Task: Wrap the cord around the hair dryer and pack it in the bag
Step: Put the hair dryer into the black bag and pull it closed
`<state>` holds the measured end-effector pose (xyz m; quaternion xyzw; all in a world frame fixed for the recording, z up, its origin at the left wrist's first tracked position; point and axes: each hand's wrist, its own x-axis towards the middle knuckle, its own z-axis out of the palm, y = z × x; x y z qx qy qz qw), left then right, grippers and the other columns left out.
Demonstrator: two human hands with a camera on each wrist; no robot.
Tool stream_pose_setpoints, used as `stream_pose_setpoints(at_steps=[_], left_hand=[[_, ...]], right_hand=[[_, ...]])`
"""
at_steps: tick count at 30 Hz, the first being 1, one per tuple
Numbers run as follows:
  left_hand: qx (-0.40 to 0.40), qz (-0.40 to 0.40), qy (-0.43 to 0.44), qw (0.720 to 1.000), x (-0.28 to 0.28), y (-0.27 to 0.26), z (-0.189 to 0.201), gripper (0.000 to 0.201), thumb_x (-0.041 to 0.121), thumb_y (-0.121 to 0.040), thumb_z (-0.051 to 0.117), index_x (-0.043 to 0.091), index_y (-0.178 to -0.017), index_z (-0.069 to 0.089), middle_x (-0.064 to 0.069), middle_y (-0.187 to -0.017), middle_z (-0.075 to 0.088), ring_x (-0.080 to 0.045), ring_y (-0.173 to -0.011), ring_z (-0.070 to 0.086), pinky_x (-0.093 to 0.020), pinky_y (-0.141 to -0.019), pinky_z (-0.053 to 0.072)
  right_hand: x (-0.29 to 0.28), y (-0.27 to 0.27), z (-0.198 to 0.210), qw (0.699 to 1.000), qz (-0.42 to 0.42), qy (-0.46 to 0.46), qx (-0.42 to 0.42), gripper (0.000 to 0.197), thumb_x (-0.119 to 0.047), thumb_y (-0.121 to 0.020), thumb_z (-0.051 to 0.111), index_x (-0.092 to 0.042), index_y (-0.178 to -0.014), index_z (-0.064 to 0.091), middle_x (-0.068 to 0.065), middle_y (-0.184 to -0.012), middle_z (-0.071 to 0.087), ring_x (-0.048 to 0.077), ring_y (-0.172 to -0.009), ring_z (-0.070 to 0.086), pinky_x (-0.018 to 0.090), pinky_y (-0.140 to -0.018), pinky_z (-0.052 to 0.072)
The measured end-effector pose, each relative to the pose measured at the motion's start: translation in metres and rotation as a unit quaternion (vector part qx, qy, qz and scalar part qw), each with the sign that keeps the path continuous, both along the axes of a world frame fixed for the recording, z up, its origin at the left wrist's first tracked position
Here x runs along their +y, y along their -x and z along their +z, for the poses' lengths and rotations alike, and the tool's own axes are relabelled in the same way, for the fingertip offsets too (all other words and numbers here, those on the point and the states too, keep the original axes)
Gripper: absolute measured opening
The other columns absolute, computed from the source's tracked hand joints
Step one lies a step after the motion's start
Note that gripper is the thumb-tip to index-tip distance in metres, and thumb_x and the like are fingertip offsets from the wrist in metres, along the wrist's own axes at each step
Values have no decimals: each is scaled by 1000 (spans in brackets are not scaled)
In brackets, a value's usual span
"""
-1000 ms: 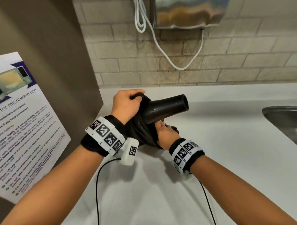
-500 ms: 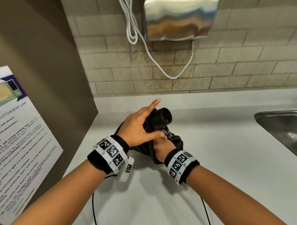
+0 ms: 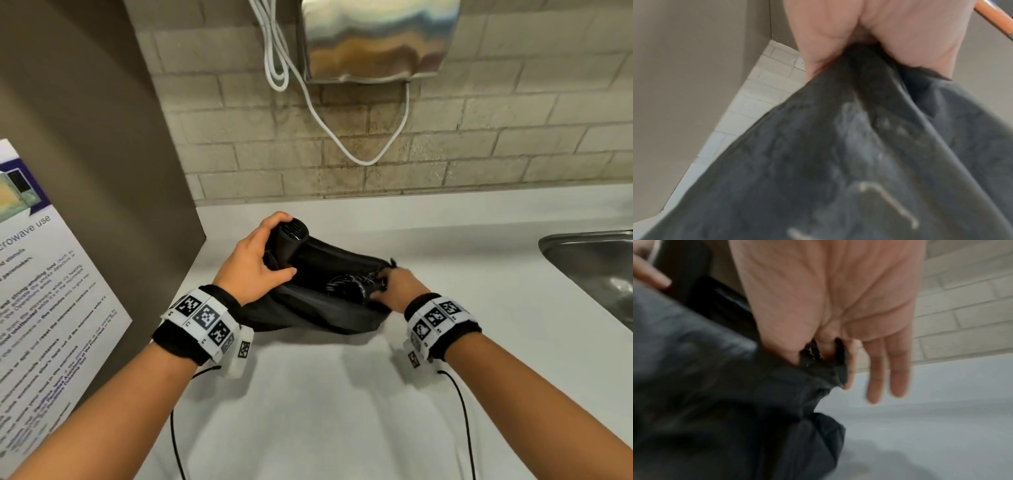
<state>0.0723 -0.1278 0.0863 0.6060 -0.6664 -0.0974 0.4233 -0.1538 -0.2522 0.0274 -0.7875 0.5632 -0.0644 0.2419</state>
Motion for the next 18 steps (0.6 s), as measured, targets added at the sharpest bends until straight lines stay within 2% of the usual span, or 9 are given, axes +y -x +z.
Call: stream_pose_setpoints(at_steps=[1, 2, 4, 6, 9, 11, 14, 16, 18], left_hand=[[7, 7, -2, 1000, 1, -1, -1, 79, 4, -69, 75, 54, -111, 31, 19, -105, 54, -12, -97, 59, -4, -82, 42], [10, 16, -7, 1000, 2, -3, -1, 77, 4, -69, 75, 50, -111, 31, 18, -103, 54, -16, -94, 61, -8, -81, 45], [10, 33, -18, 999, 5, -5, -1, 75, 4, -69, 76, 43, -112, 29, 13, -104, 54, -23, -90, 61, -17, -80, 49], [21, 45, -28, 998, 8, -9, 0, 74, 4, -68, 77, 33, -117, 29, 12, -106, 52, -15, -88, 59, -7, -74, 46], [27, 51, -70, 996, 12, -14, 3, 77, 6, -68, 78, 16, -127, 29, 7, -114, 46, -9, -93, 52, 0, -70, 41], [8, 49, -103, 993, 16, -16, 3, 78, 7, -70, 77, 12, -130, 28, 6, -118, 43, -12, -87, 52, -3, -67, 42], [-28, 53, -138, 989, 21, -18, 4, 77, 11, -72, 77, 16, -133, 30, 6, -114, 44, -11, -68, 51, -9, -60, 42], [-46, 45, -146, 987, 22, -23, 6, 77, 12, -71, 78, 19, -133, 34, 6, -112, 49, -14, -76, 54, -7, -64, 42], [-52, 21, -142, 988, 23, -29, 9, 73, 10, -73, 75, 21, -135, 38, 7, -116, 53, -12, -99, 55, 0, -72, 39]], right_hand=[[-4, 3, 7, 997, -23, 15, -76, 24, -8, -84, 56, -4, -107, 62, 20, -113, 60, 33, -99, 58, 28, -86, 47], [-6, 6, 17, 988, -44, 34, -141, 21, 3, -83, 49, -4, -94, 65, 20, -103, 64, 32, -88, 59, 23, -76, 46], [-8, 10, 39, 965, -67, 83, -241, 32, 12, -78, 39, -8, -76, 64, 13, -80, 62, 25, -70, 54, 7, -55, 39], [-5, 12, 62, 945, -58, 106, -303, 36, 14, -75, 35, -10, -67, 61, 3, -64, 55, 15, -58, 47, 4, -48, 35], [-2, 12, 84, 927, -25, 89, -364, 41, 15, -74, 30, -17, -58, 51, 0, -60, 46, 11, -55, 40, 8, -43, 31], [-2, 14, 88, 920, 2, 53, -387, 38, 13, -78, 32, -18, -62, 46, -1, -64, 44, 12, -61, 40, 9, -47, 31], [1, 20, 85, 932, 57, -13, -357, 26, -1, -83, 53, -21, -75, 39, 3, -78, 43, 17, -73, 40, 26, -65, 35], [-2, 28, 82, 943, 120, -45, -307, 40, -2, -76, 65, -27, -86, 36, 8, -93, 44, 20, -78, 46, 35, -70, 42], [-1, 33, 83, 949, 164, -61, -261, 64, -6, -67, 72, -40, -104, 33, 10, -108, 46, 25, -86, 55, 38, -78, 51]])
